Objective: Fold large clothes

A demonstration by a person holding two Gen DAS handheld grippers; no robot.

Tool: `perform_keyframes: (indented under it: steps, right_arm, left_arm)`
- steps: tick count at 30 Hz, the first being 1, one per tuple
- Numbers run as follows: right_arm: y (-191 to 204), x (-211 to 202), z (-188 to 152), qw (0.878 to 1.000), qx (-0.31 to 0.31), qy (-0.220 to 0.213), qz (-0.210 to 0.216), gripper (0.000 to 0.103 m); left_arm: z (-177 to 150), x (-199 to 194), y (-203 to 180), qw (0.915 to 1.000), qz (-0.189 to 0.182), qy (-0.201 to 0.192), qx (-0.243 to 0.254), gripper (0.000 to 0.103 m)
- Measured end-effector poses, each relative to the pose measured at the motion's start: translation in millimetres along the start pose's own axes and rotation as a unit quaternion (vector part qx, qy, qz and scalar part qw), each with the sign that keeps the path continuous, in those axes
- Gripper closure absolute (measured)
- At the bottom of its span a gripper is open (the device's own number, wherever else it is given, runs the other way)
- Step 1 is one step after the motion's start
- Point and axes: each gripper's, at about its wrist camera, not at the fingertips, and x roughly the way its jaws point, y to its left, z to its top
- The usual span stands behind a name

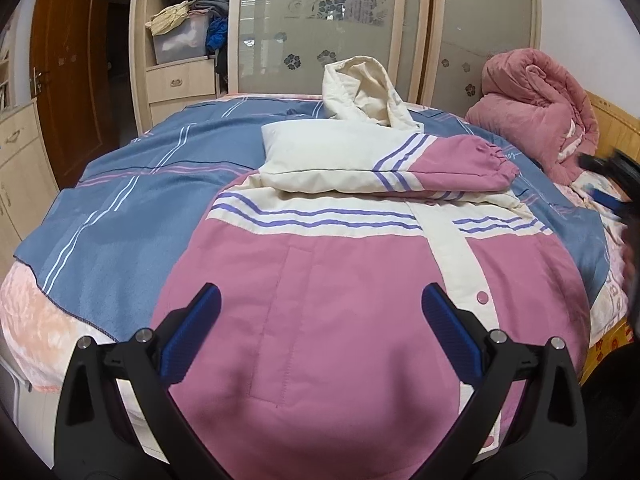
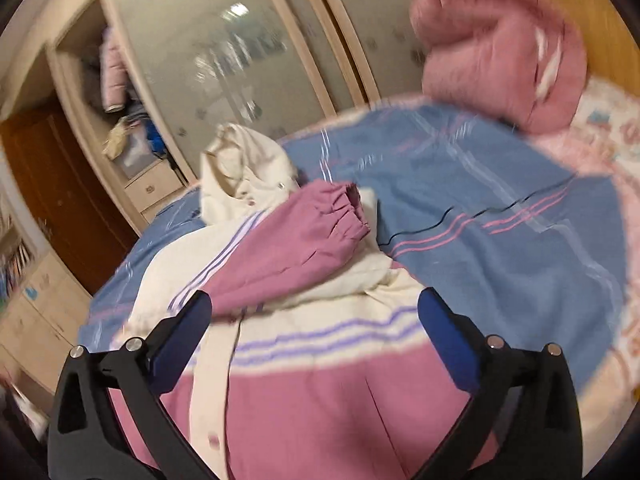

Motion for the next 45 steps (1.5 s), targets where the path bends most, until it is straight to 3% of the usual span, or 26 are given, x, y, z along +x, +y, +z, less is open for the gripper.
perform_keyframes:
  steps: [3,8,11,38,45]
  right_arm:
    - [2,-38,-37,0.998,-0.038,-0.033,-0.043,0.001]
    - [17,-66,-71,0.993,-0.086,-0.057,-0.057,0.001]
    - [26,-59,-75,0.99,-0.119,-0.053,-0.06,0.001]
    - [31,-52,-82,0.99,-0.124,-0.032,-0.054,0.001]
    - [35,-49,-74,0.993,-0.113,-0.02,-0.037,0.001]
  left_arm:
    - [-3,-2,-4,1.0,0.003,0.0,0.007,0.002]
    - [-4,-8,-4,1.0,0.005,-0.007,0.004,0.002]
    - [-4,-12,-7,0.9998,0.012,-0.017,0.008,0.002]
    - [-6,-10,-13,0.9994,0.02,-0.016,0.022,0.002]
    - [24,-13,-21,0.9991,0.019,-0.022,0.031,0.002]
